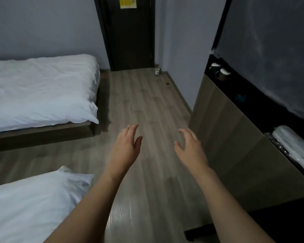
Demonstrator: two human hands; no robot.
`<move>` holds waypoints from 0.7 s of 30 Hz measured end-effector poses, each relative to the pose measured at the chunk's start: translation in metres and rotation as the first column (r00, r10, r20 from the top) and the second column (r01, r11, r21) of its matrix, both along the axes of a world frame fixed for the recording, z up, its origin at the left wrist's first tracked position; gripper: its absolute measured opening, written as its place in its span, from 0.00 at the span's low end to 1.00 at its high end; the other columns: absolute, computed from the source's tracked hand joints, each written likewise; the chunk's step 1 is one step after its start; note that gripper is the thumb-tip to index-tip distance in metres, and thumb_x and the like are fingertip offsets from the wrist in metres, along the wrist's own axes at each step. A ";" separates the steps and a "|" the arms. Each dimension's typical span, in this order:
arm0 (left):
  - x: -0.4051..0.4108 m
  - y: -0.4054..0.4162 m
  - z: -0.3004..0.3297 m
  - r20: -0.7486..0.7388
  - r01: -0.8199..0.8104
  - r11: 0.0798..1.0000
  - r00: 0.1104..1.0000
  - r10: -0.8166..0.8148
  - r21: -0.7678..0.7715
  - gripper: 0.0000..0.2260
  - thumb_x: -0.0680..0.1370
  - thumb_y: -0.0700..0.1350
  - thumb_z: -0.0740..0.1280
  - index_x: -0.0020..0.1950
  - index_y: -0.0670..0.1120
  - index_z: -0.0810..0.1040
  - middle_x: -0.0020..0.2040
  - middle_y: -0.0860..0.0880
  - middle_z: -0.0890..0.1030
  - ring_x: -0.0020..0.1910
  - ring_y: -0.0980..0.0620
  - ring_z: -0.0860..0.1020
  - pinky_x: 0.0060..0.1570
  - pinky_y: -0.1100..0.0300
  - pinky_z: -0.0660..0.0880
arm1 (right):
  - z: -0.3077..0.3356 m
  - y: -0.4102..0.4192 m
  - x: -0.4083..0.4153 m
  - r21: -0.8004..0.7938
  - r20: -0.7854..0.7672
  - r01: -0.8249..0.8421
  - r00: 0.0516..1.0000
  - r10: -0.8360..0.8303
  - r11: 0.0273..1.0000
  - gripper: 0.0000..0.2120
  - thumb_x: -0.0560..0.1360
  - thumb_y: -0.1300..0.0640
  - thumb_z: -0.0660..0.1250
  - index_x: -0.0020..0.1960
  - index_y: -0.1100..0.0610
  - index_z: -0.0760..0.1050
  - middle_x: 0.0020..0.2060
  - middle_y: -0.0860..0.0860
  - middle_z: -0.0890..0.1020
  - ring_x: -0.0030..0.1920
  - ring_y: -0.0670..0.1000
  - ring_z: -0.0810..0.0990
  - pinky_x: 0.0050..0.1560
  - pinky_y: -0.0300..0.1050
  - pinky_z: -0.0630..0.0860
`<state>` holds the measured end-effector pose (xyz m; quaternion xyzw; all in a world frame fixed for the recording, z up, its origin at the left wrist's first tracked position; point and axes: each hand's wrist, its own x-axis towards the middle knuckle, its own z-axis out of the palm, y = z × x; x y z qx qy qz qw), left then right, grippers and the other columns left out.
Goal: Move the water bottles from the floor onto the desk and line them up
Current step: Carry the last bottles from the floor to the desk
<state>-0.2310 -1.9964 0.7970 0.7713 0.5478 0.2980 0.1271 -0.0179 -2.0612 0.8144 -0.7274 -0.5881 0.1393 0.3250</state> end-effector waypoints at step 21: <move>-0.001 0.279 0.016 -0.067 -0.084 0.996 0.994 0.086 0.042 0.21 0.81 0.47 0.66 0.72 0.42 0.71 0.69 0.45 0.74 0.68 0.46 0.73 0.64 0.55 0.70 | 0.013 0.310 0.004 0.011 -0.031 -0.152 0.988 0.153 0.988 0.23 0.77 0.57 0.66 0.71 0.57 0.69 0.68 0.54 0.74 0.69 0.54 0.71 0.68 0.44 0.64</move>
